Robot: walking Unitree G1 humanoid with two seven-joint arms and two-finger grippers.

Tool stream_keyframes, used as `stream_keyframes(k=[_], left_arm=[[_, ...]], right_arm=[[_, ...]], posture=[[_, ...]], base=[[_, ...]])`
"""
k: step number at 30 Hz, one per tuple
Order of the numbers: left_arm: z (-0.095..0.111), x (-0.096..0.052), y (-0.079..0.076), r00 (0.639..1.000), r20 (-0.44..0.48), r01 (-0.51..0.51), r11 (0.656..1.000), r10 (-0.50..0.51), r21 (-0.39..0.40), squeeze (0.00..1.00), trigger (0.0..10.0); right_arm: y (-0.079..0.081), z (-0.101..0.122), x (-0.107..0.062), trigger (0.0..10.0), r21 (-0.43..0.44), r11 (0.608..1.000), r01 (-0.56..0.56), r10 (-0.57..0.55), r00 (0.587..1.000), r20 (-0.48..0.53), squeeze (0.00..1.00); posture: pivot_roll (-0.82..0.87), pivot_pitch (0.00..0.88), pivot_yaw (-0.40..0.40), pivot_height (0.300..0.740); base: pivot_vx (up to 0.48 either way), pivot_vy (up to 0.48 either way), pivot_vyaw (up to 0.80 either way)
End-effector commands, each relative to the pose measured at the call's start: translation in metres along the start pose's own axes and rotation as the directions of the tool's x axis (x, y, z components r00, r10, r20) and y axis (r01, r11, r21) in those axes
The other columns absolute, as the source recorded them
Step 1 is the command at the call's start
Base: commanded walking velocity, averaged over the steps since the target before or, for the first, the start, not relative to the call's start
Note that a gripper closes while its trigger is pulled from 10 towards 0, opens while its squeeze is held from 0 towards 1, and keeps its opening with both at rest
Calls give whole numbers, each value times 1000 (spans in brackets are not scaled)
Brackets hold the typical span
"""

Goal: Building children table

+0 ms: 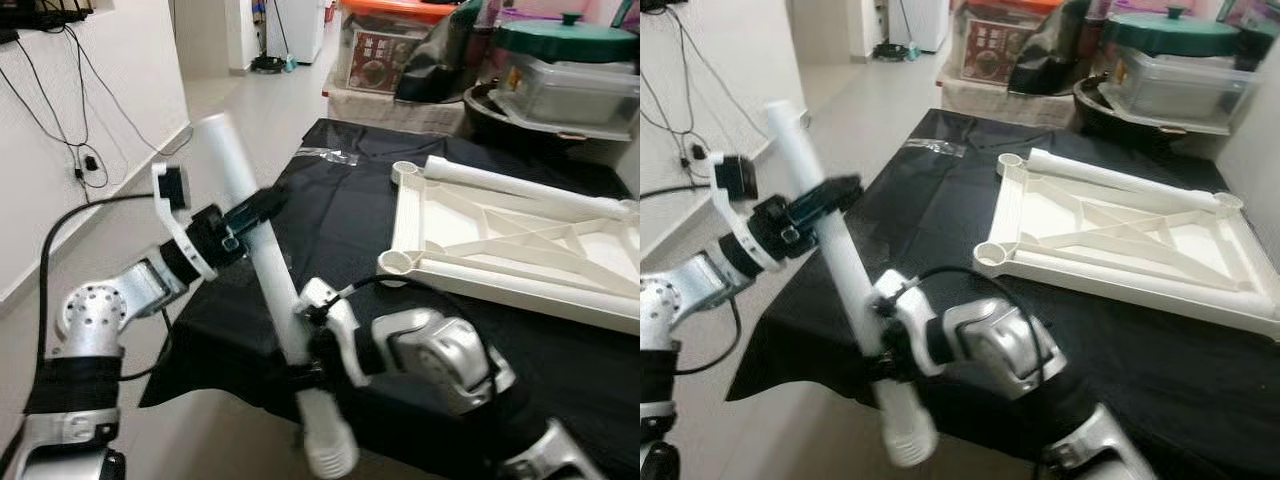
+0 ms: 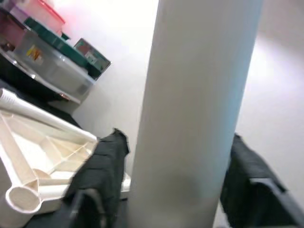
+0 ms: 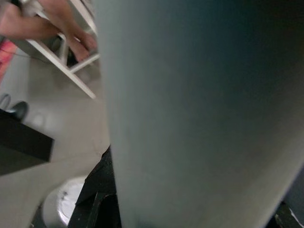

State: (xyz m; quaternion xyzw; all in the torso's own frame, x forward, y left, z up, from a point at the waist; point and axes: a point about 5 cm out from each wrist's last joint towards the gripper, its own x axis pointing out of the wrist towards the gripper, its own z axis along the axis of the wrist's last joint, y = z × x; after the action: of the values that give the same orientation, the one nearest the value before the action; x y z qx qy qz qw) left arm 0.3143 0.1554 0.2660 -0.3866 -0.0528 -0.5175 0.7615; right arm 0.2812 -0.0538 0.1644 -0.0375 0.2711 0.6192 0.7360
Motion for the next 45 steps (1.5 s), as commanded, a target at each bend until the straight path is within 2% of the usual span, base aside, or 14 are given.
stream_keyframes(k=[1, 4, 5, 14, 23, 24, 25, 26, 29, 31, 32, 33, 34, 45], left_arm=[[0, 3, -3, 1000, -4, 12, 1000, -12, 20, 1000, 10000], [-2, 4, -8, 1000, -26, 11, 998, -10, 65, 1000, 10000], [-3, 4, -11, 999, -37, 27, 997, -24, 71, 0, 10000], [-2, -11, -16, 999, -19, -31, 994, 33, 106, 0, 10000], [0, -30, -20, 982, 20, -190, 955, 190, 227, 0, 10000], [-2, -33, -20, 974, 25, -224, 938, 225, 264, 647, 10000], [-2, -33, -20, 974, 25, -224, 938, 225, 264, 647, 10000], [-10, -40, -17, 949, 29, -306, 891, 315, 336, 1000, 10000], [-14, -42, -16, 934, 29, -340, 863, 355, 373, 1000, 10000], [-29, -47, -5, 867, 8, -430, 739, 499, 519, 1000, 10000], [-34, -50, -1, 837, 6, -454, 688, 547, 566, 369, 10000], [-34, -50, -1, 837, 6, -454, 688, 547, 566, 369, 10000], [-40, -53, 5, 805, 7, -472, 634, 593, 612, 0, 10000], [-63, -59, 20, 739, 25, -440, 454, 673, 775, 0, 10000]], right_arm=[[2, -1, 3, 0, -10, 1000, -14, 14, 1000, -11, 0], [-1, 3, -1, 0, -8, 1000, 3, -3, 1000, 13, 0], [-3, 5, -4, 0, -13, 1000, 8, -8, 1000, 25, 0], [-23, 29, -28, 0, 1, 993, 121, -119, 972, 204, 0], [-62, 67, -72, 0, 148, 906, 397, -414, 758, 504, 0], [-63, 74, -78, 0, 168, 893, 418, -436, 708, 555, 0], [-63, 74, -78, 0, 168, 893, 418, -436, 708, 555, 0], [-63, 83, -84, 0, 206, 870, 447, -470, 628, 620, 0], [-62, 85, -85, 0, 221, 862, 456, -481, 599, 640, 0], [-56, 87, -81, 0, 240, 854, 462, -488, 548, 679, 0], [-54, 88, -79, 0, 250, 853, 458, -488, 533, 691, 0], [-54, 88, -79, 0, 250, 853, 458, -488, 533, 691, 0], [-49, 88, -75, 0, 251, 856, 452, -481, 520, 706, 0], [-20, 86, -49, 0, 259, 902, 346, -409, 492, 768, 0]], posture=[[58, 51, -41, 740], [59, 46, -42, 740], [59, 40, -40, 740], [64, 24, -41, 740], [74, 21, -47, 740], [75, 22, -50, 740], [75, 22, -50, 740], [79, 24, -51, 740], [79, 24, -51, 740], [84, 26, -57, 740], [84, 26, -57, 740], [84, 26, -57, 740], [82, 29, -58, 740], [72, 37, -58, 740]], base=[[0, 0, 0], [0, 0, 0], [0, 0, 0], [0, 0, 0], [0, 0, 0], [0, 0, 0], [0, 0, 0], [0, 0, 0], [0, 0, 0], [0, 0, 0], [0, 0, 0], [0, 0, 0], [0, 0, 0], [0, 0, 0]])
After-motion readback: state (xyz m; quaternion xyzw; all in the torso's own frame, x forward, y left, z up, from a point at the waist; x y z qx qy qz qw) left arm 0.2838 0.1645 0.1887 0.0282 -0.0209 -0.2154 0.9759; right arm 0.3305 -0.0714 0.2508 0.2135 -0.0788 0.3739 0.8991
